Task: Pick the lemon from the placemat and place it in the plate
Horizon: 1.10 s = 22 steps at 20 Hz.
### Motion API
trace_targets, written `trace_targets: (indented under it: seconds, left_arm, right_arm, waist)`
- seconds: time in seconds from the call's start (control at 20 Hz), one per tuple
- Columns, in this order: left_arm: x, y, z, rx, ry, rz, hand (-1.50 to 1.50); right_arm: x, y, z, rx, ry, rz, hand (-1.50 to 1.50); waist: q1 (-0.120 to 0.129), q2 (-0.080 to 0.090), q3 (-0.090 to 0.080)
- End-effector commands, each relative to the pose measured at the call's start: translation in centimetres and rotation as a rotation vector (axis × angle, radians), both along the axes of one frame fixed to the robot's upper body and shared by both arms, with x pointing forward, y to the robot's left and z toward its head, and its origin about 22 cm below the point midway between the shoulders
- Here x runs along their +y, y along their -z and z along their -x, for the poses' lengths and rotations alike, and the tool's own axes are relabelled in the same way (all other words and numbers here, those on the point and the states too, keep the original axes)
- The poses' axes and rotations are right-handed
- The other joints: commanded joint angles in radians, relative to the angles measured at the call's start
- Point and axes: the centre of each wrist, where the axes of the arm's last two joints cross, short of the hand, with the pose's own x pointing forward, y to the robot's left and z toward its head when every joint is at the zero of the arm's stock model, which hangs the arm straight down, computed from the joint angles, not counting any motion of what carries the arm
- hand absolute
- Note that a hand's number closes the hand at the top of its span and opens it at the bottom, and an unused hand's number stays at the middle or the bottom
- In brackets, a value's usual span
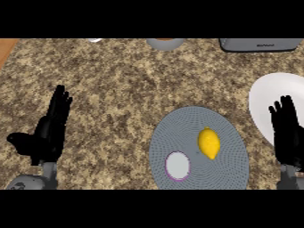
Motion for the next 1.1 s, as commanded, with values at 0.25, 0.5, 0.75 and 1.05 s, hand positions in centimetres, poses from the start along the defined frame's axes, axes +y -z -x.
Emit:
trace_targets:
  seconds: [0.25,0.5,0.75,1.05]
  left_arm:
    - [2.3,-0.6,-1.1,0.107,0.084,-0.147,0.00]
    - [3.2,-1.7,-2.8,0.187,0.107,-0.091,0.00]
    - [4.9,-0.8,-2.1,0.204,0.087,-0.094,0.00]
    - [4.4,-0.4,-2.5,0.219,0.087,-0.096,0.00]
  right_arm:
    - [4.8,-7.5,-5.6,-0.155,-0.806,0.160,1.50]
    - [0.4,-2.2,-5.1,-0.331,-0.553,0.293,-1.50]
    - [-1.8,-0.4,-4.2,-0.265,-0.842,0.457,-1.50]
    - [-1.4,-3.2,-6.6,-0.222,-0.929,0.690,-1.50]
  waist:
    - [0.074,0.006,-0.041]
    - [0.007,0.002,-0.041]
    - [0.008,-0.002,-0.042]
    - [0.003,-0.005,-0.043]
